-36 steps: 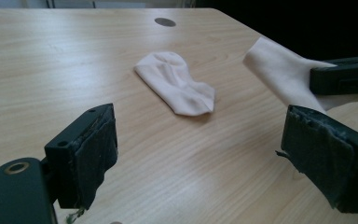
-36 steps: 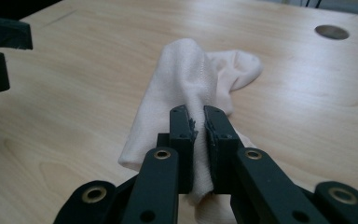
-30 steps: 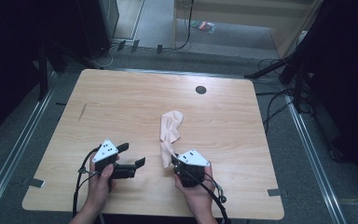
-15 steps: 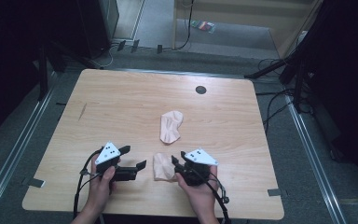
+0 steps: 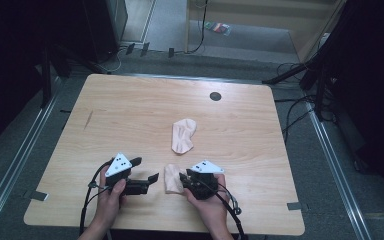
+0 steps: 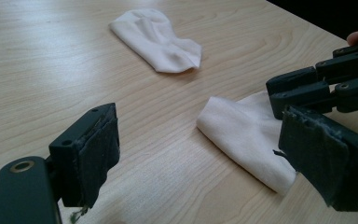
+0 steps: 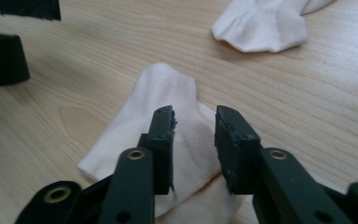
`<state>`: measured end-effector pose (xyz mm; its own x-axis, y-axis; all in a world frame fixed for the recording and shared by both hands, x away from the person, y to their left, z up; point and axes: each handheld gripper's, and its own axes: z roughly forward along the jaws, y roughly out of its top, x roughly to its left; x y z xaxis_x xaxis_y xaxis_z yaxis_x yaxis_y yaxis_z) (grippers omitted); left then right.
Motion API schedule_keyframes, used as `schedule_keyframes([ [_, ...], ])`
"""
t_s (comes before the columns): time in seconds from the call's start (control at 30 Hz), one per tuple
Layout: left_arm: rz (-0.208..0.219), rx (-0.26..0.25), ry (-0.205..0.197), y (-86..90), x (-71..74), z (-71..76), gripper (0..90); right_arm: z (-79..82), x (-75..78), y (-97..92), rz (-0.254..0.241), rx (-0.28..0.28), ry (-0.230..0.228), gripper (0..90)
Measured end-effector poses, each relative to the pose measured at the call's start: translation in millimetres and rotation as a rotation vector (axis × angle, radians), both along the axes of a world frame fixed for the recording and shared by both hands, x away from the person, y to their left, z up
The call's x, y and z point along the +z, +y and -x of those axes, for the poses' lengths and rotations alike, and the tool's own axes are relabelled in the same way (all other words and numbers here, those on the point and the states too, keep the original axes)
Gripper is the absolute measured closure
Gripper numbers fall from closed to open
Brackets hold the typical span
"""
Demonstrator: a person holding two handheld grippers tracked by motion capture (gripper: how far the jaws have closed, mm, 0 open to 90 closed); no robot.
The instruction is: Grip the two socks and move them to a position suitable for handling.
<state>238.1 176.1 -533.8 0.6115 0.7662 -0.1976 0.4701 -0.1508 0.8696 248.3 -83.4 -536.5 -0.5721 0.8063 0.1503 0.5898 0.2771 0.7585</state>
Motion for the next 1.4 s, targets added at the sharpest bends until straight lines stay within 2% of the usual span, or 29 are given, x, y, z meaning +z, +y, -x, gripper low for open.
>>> schedule_keyframes([
  [0.07,-0.003,0.002,0.000,0.5,-0.4,-0.8,12.8,0.3,-4.2,2.1,0.038,-0.002,0.009,59.2],
  [0.1,-0.003,0.002,0.000,0.5,-0.4,-0.8,12.8,0.3,-4.2,2.1,0.038,-0.002,0.009,59.2],
  [0.13,-0.002,0.002,0.002,0.5,-0.5,-0.8,12.8,1.4,-6.9,4.0,0.076,0.009,-0.001,59.8],
  [0.17,-0.002,0.002,0.002,0.5,-0.5,-0.8,12.9,1.4,-6.9,4.0,0.076,0.009,-0.001,59.8],
  [0.2,-0.002,0.002,0.002,0.6,-0.5,-0.7,12.9,3.6,-8.5,6.3,0.120,0.022,-0.034,63.9],
  [0.23,-0.002,0.002,0.002,0.6,-0.5,-0.7,12.8,3.6,-8.5,6.3,0.120,0.022,-0.034,63.9],
  [0.27,-0.005,0.003,0.002,0.6,-0.9,-1.0,12.9,6.2,-8.8,8.6,0.146,0.032,-0.058,70.4],
  [0.33,-0.005,0.003,0.006,0.4,-1.1,-1.0,12.9,8.0,-9.2,10.4,0.153,0.052,-0.071,78.7],
  [0.47,-0.007,-0.001,0.012,-0.4,-2.1,-1.2,12.9,10.4,-7.9,11.9,0.167,0.056,-0.090,83.1],
  [0.5,-0.007,-0.003,0.013,-0.7,-2.3,-1.3,12.9,10.6,-6.0,11.2,0.157,0.061,-0.091,83.6],
  [0.6,-0.011,-0.015,0.024,-2.4,-3.6,-1.9,12.9,8.3,7.1,6.0,0.077,0.057,-0.092,84.1],
  [0.63,-0.011,-0.018,0.028,-3.8,-4.3,-1.8,12.9,8.3,7.1,6.0,0.077,0.057,-0.092,84.1],
  [0.73,-0.014,-0.049,0.047,-9.5,-6.0,-1.4,12.9,6.2,22.5,4.5,0.029,0.059,-0.102,84.2],
  [0.77,-0.022,-0.071,0.064,-14.8,-7.8,-1.1,13.3,5.6,31.3,5.0,0.013,0.067,-0.107,84.3],
  [0.83,-0.018,-0.104,0.098,-21.3,-10.0,-1.0,13.6,5.3,38.5,4.8,-0.016,0.074,-0.108,84.3],
  [0.87,-0.018,-0.104,0.098,-21.3,-10.0,-1.0,13.5,5.3,38.5,4.8,-0.016,0.074,-0.108,84.3],
  [0.9,-0.020,-0.132,0.129,-28.7,-12.6,-0.6,13.5,5.8,44.7,4.8,-0.037,0.079,-0.109,84.3],
  [1.0,-0.032,-0.139,0.148,-35.2,-14.3,0.2,13.6,6.6,50.8,4.6,-0.056,0.084,-0.111,84.3],
  [1.03,-0.029,-0.140,0.166,-39.7,-15.0,0.6,13.6,7.4,57.3,4.3,-0.082,0.092,-0.115,84.4],
  [1.1,-0.030,-0.139,0.168,-41.3,-15.0,1.0,13.6,7.9,60.9,4.2,-0.093,0.099,-0.116,84.4],
  [1.17,-0.014,-0.119,0.183,-44.6,-14.6,0.0,15.0,11.2,72.3,5.5,-0.153,0.134,-0.115,84.4],
  [1.23,-0.011,-0.113,0.184,-45.5,-14.5,-0.9,20.7,13.8,79.6,7.1,-0.199,0.182,-0.114,84.4],
  [1.27,-0.027,-0.094,0.160,-49.0,-15.2,-1.7,25.0,15.4,83.1,7.9,-0.225,0.205,-0.109,84.4],
  [1.3,-0.029,-0.094,0.132,-49.1,-14.5,-0.6,33.3,16.6,86.2,8.4,-0.246,0.223,-0.112,84.5],
  [1.33,-0.029,-0.098,0.097,-47.0,-12.6,1.1,48.7,17.8,89.1,8.7,-0.261,0.235,-0.119,84.5],
  [1.37,-0.029,-0.098,0.097,-47.0,-12.6,1.1,62.7,17.8,89.1,8.7,-0.261,0.235,-0.119,84.5],
  [1.4,-0.044,-0.091,0.065,-43.7,-9.8,2.8,62.7,18.9,91.7,7.9,-0.265,0.237,-0.129,84.6],
])
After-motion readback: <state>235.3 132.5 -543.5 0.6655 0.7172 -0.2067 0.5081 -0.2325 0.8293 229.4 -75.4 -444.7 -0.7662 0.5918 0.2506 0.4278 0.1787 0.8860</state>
